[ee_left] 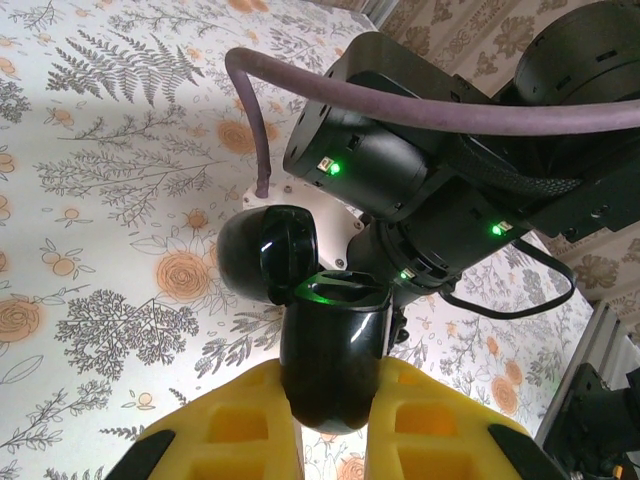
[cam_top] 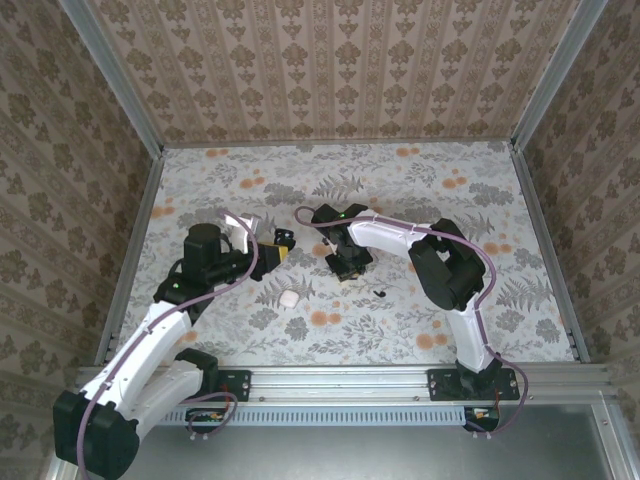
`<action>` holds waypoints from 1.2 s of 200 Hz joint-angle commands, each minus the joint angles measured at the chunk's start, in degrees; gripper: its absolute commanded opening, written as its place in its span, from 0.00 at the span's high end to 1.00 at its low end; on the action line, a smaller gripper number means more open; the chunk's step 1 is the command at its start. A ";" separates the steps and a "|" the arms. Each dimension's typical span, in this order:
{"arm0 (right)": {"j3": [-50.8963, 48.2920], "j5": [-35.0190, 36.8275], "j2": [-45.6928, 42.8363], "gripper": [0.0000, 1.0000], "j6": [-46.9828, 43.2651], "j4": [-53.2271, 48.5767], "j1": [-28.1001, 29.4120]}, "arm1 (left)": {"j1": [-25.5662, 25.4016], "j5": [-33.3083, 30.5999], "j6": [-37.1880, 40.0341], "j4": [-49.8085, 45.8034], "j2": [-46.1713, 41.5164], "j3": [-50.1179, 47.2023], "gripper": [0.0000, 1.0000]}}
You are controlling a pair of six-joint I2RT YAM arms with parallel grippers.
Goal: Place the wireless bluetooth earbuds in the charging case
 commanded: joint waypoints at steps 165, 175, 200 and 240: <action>-12.50 -12.11 -46.46 0.82 31.16 24.43 -4.80 | -11.20 -9.80 5.61 24.51 3.25 0.78 1.00; -12.94 -12.48 -47.83 0.82 33.13 26.44 -4.85 | -12.26 -11.09 6.13 25.42 3.77 1.27 1.00; -13.30 -12.52 -50.35 0.81 37.38 29.99 -4.80 | -14.79 -14.16 6.99 28.64 5.18 2.23 1.00; -16.19 -12.29 -51.86 0.81 45.66 39.17 -4.35 | -18.21 -18.49 6.79 32.62 7.55 3.97 1.00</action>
